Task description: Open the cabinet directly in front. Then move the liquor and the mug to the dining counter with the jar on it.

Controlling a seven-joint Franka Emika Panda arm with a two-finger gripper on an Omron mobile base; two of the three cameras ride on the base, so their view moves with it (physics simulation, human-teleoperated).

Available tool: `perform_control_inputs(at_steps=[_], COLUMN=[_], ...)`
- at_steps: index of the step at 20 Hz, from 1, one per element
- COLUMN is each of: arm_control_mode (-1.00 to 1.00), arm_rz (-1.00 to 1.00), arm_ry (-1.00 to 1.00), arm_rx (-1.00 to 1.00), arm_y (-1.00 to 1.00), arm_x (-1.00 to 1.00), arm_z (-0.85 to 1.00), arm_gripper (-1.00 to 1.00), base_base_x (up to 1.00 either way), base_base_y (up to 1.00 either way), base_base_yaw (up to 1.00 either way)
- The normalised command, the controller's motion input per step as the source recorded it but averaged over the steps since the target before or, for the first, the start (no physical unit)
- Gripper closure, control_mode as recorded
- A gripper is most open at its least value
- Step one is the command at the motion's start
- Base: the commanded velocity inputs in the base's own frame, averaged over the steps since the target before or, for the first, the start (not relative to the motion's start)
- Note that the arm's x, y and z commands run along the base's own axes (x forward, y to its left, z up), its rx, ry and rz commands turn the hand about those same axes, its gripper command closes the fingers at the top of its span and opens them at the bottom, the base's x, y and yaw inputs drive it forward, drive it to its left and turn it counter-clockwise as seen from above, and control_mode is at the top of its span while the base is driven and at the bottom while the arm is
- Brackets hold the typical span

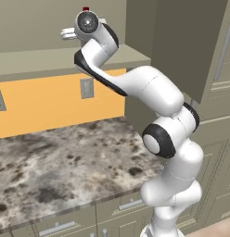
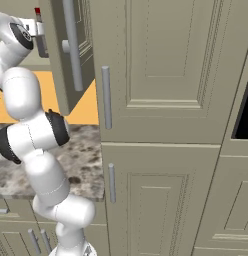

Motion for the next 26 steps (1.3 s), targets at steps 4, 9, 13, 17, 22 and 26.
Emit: perform_control_inputs(at_steps=[4, 9, 13, 17, 22, 26], arm_control_mode=[-1.0, -1.0, -1.0, -1.0, -1.0, -1.0], arm_rz=[0.0, 0.0, -0.01, 0.0, 0.0, 0.0], arm_ry=[0.0, 0.0, -0.01, 0.0, -0.02, -0.01], arm_rx=[-0.02, 0.0, 0.0, 0.0, 0.0, 0.0], arm_y=[0.0, -0.01, -0.11, -0.01, -0.18, -0.07], arm_x=[0.13, 0.0, 0.0, 0.0, 0.0, 0.0], arm_z=[-0.08, 0.0, 0.0, 0.0, -0.02, 0.0], arm_gripper=[-1.0, -1.0, -1.0, -1.0, -1.0, -1.0], base_base_x=[0.0, 0.0, 0.0, 0.0, 0.0, 0.0], base_base_y=[0.0, 0.0, 0.0, 0.0, 0.0, 0.0], base_base_yaw=[0.0, 0.0, 0.0, 0.0, 0.0, 0.0])
